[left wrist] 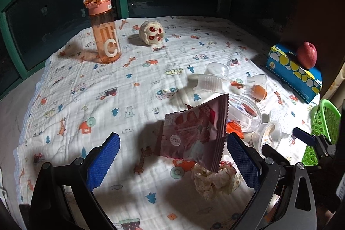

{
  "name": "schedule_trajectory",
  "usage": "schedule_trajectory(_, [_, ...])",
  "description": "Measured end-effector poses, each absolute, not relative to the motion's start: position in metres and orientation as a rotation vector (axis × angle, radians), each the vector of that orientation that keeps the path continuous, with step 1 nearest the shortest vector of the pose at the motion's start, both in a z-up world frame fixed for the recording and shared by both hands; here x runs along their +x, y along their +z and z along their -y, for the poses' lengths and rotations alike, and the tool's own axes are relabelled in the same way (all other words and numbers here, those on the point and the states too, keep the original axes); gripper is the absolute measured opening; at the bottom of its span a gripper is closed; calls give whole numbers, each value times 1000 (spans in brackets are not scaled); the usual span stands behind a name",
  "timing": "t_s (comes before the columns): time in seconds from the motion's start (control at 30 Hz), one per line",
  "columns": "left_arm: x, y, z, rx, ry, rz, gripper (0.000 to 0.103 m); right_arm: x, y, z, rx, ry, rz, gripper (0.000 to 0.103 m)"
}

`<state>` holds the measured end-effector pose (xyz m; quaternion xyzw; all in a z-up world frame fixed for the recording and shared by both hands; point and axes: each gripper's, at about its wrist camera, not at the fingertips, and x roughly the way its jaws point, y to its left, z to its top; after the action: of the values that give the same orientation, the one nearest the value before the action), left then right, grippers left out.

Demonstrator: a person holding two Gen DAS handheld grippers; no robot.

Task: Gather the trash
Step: 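Grasp the white yogurt cup with the right tool while the left grasps the pink bag, then drop the yogurt cup into the green basket while the left tool drops the pink bag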

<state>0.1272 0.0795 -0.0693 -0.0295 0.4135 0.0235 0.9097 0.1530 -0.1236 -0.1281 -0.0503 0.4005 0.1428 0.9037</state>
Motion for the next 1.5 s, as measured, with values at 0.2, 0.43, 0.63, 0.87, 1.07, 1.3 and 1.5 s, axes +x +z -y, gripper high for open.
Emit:
schedule_trajectory(0.2, [141,-74,-73,-75,-34,-868,90,163,-138,114,-166,306,-835,92])
schedule_trajectory(0.43, [156,-87,-71,-104,-107,-916,55,166,-145,114,-174,313,-848,75])
schedule_trajectory(0.63, [155,-89,-76,-129,-137,-923,26,162,-144,114,-175,318,-839,70])
schedule_trajectory(0.87, [144,-74,-85,-121,-113,-875,12,152,-127,119,-103,341,-814,70])
schedule_trajectory(1.07, [131,-47,-99,-119,-69,-808,10,137,-106,128,-43,359,-789,70])
schedule_trajectory(1.3, [120,-2,-93,-131,-127,-719,10,119,-81,156,53,346,-757,70])
schedule_trajectory(1.5, [127,13,-42,-133,-290,-719,10,106,-67,198,89,246,-729,70])
